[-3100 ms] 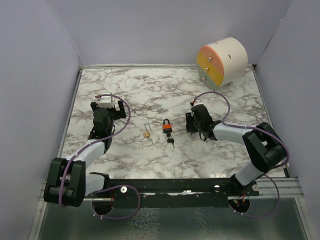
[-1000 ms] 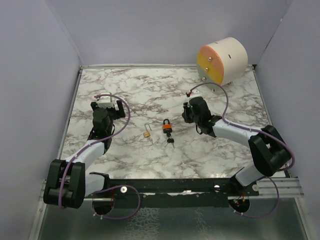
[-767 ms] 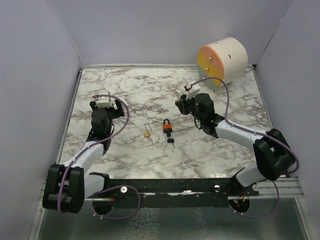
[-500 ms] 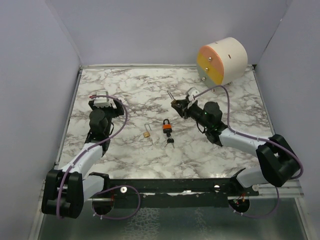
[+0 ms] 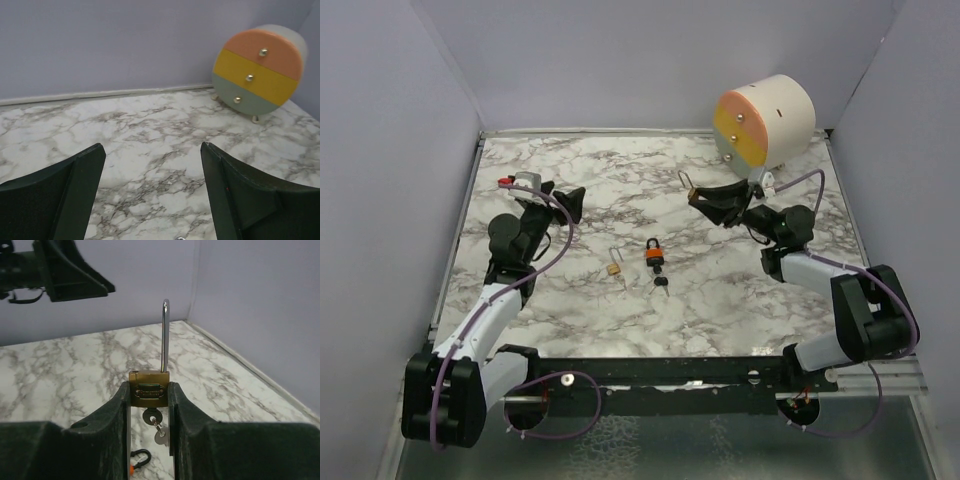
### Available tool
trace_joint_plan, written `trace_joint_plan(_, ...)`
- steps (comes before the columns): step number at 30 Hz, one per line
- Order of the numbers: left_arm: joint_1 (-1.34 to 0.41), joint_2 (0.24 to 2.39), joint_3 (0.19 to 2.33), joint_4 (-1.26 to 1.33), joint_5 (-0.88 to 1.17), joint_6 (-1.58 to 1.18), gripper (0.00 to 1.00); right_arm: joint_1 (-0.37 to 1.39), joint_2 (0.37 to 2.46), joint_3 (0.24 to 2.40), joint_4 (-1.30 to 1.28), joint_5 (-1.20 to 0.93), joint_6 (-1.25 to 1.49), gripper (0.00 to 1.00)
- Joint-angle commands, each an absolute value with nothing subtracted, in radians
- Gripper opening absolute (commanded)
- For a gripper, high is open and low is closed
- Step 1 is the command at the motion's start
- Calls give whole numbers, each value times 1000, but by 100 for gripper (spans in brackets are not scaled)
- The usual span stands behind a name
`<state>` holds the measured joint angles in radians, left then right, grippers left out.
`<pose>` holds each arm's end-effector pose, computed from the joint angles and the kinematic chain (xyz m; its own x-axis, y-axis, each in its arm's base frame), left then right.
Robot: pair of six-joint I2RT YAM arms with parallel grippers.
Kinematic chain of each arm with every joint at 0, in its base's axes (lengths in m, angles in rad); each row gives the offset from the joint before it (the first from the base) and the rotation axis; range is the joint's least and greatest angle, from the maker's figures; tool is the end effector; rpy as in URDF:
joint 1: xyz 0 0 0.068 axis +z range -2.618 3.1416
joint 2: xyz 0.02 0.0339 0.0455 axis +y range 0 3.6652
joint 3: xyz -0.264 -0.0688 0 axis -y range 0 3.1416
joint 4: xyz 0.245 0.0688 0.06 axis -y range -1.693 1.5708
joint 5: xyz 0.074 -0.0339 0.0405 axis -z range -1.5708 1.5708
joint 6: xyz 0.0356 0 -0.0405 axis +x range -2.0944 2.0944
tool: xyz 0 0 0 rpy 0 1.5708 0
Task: Lock with the key
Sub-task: Lock the lock.
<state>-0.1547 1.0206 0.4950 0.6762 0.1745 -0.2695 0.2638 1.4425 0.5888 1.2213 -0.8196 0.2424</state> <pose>0.2281 -0.0418 0.2839 0.0573 -0.2743 -0.9599 0.3492 0.9063 -0.2381 0.2676 0.0992 0.2654 0.1360 0.2064 -0.9690 -0.8952 0.4445 -0.0310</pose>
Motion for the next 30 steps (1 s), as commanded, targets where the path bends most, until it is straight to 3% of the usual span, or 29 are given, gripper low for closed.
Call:
trace_joint_plan(1,-159,1052,570,777,490,-334,79,259,1475,579,1440,-1036,418,1)
trace_joint_plan(9,-205,1200,689,830,831,-390,68,261,1384,523,1350,-1029,375,1)
trace_joint_plan(13,-241,1239,713,861,928,-397,67,263,1338,492,1323,-1010,358,1)
trace_joint_plan(16,-271,1248,721,883,966,-407,57,274,1338,495,1292,-1000,343,1)
trace_joint_plan(18,-288,1248,719,896,978,-415,55,293,1341,499,1275,-992,330,1)
trace_joint_plan(26,-332,1228,671,1030,1071,-411,71,342,1363,534,1223,-1035,300,1)
trace_joint_plan(30,-334,1236,645,1173,1078,-491,74,345,1363,536,1242,-1054,326,1)
